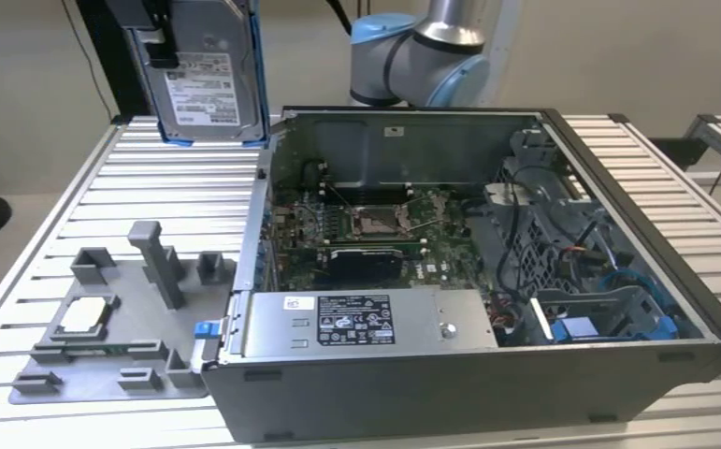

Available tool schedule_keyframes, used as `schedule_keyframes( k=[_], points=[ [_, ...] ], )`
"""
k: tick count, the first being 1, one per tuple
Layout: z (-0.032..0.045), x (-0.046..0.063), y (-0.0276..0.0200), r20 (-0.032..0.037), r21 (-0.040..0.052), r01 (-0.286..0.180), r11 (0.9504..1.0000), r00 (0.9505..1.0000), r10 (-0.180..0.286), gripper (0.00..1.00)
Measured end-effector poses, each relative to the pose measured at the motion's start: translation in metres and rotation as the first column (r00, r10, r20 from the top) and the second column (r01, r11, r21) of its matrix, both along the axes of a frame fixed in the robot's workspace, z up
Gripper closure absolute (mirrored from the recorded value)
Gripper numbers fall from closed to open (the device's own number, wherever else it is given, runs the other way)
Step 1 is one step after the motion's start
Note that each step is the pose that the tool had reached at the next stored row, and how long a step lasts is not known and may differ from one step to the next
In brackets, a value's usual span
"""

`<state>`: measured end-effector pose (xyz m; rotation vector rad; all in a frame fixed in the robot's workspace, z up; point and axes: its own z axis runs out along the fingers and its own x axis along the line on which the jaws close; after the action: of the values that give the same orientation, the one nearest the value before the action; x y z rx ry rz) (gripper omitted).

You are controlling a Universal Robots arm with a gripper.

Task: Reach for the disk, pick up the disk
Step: 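Pick up the disk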

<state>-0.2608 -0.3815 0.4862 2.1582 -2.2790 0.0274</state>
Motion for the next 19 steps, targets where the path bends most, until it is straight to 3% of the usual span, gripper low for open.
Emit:
schedule_keyframes(
  k=[19],
  points=[
    [0.0,0.054,0.0,-0.0014,0.0,0.0,1.0,1.0,0.0,1.0]
  ],
)
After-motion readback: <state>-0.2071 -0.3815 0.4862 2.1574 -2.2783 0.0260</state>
